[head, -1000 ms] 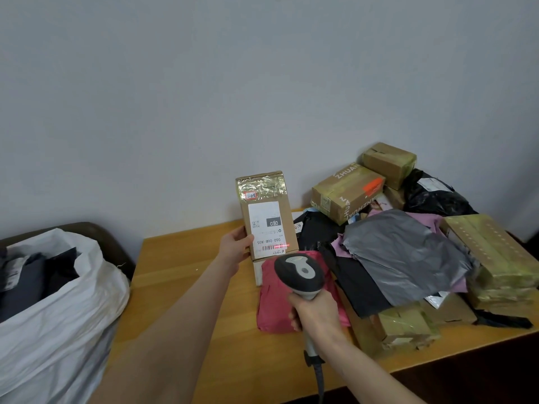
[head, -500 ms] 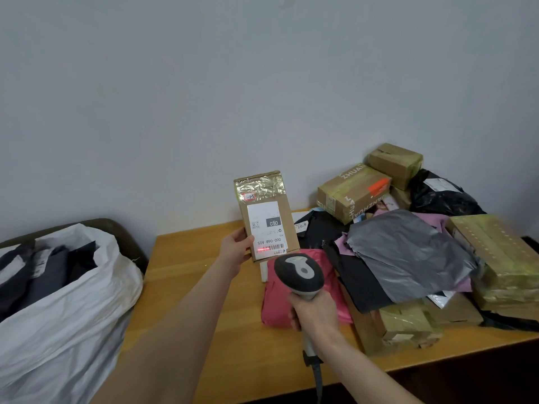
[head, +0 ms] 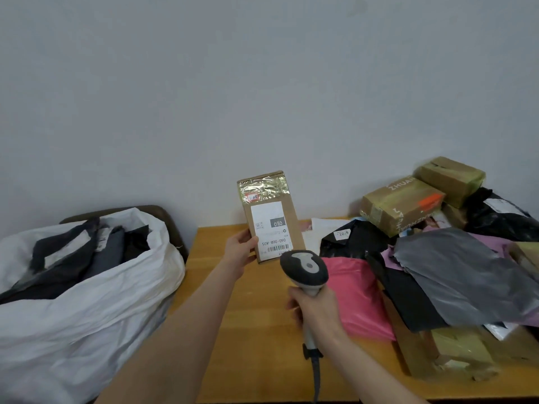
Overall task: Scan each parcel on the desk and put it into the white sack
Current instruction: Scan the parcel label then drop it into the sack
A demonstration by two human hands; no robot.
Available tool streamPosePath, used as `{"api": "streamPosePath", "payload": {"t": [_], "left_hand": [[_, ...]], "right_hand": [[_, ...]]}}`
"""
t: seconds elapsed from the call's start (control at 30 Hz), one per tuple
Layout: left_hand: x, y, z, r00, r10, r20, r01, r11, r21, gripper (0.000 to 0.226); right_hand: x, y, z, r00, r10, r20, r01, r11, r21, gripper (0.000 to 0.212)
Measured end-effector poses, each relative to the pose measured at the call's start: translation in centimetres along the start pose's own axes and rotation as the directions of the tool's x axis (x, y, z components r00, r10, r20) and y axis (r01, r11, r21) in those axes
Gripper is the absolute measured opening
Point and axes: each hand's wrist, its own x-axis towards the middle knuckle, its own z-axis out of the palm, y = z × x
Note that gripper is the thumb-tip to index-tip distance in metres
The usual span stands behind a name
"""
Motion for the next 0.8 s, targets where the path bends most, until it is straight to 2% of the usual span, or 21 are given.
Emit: {"api": "streamPosePath", "payload": {"t": [0.17, 0.33, 0.43, 0.57, 0.7, 0.8], "left_hand": [[2.4, 1.3, -9.2, 0.999, 0.017, -0.044, -0.018, 1.0, -0.024, 0.046], [5.4, 3.1, -23.2, 0.994, 0.017, -0.111, -0.024, 0.998, -0.064, 0.045], [6.3, 3.9, -31.7, 0.988, -0.023, -0.151, 0.006, 0.994, -0.109, 0.037], [6.4, 4.5, -40.3, 0.969, -0.071, -0.237, 0.041, 0.991, -0.128, 0.031], [6.3, 4.2, -46.3, 0.951, -0.127, -0.281, 0.084, 0.983, -0.163, 0.025], [5.9, 4.0, -49.6, 0.936, -0.175, -0.304, 0.115, 0.972, -0.205, 0.026]], "right_hand": [[2.6, -2.1, 8.6, 0.998, -0.056, -0.003, 0.056, 0.998, -0.028, 0.016], [4.9, -4.7, 22.1, 0.995, -0.079, 0.052, 0.079, 0.997, 0.01, 0.01], [5.8, -6.1, 29.9, 0.994, -0.04, 0.105, 0.031, 0.996, 0.085, 0.009], [6.3, -8.0, 37.6, 0.985, -0.014, 0.174, -0.005, 0.994, 0.11, 0.02], [7.0, -8.4, 43.2, 0.967, -0.002, 0.256, -0.021, 0.996, 0.086, 0.026], [7.0, -8.3, 46.8, 0.919, -0.007, 0.395, -0.017, 0.998, 0.06, 0.022]]}}
